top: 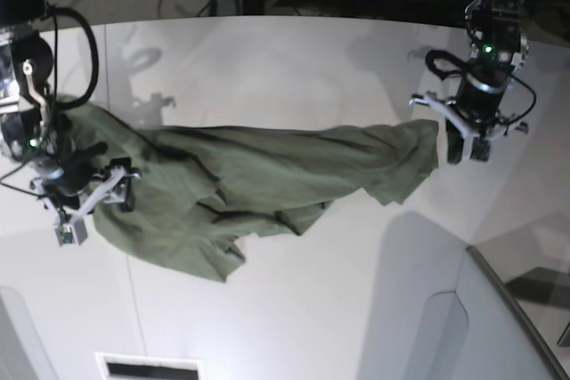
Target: Layout the t-shirt on the table in an organized manner, then fold the t-shirt properly
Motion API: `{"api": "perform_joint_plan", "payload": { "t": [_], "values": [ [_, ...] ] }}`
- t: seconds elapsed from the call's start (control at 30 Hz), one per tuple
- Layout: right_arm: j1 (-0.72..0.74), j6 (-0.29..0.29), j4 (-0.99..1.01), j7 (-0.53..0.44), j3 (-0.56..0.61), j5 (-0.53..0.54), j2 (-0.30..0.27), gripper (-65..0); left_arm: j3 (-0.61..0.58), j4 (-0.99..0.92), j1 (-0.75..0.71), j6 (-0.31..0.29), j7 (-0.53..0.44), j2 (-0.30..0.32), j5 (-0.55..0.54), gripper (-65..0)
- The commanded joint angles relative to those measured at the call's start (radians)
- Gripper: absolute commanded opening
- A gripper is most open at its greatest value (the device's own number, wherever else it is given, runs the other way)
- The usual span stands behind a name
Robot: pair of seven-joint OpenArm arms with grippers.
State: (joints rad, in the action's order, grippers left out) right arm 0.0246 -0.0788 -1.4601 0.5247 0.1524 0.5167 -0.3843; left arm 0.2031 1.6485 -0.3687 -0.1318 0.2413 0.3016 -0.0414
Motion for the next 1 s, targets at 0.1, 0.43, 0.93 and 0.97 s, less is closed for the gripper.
{"api": "perform_joint_plan", "payload": {
  "t": [0.1,0.43,0.93,0.97],
  "values": [
    [0.111,-0.006,0.137,-0.015,0.063,0.007,-0.011,-29.6,0.078,0.012,-0.065,0.008,-0.020,0.012,-0.002,-65.0],
    [0.173,-0.008,0.347,-0.071,0.097,0.007,0.028,-30.5,0.106,-0.009,-0.085,0.008,-0.021,0.011,-0.002,-65.0],
    [0.036,0.001,0.074,-0.062,0.086,0.015,-0.017,-63.5,0.109,-0.009,-0.071,0.008,-0.021,0.011,-0.002,-65.0],
    [0.005,0.001,0.032,-0.048,0.085,0.015,-0.020,-63.5,0.109,-0.009,-0.071,0.008,-0.021,0.011,-0.002,-65.0]
  ]
}}
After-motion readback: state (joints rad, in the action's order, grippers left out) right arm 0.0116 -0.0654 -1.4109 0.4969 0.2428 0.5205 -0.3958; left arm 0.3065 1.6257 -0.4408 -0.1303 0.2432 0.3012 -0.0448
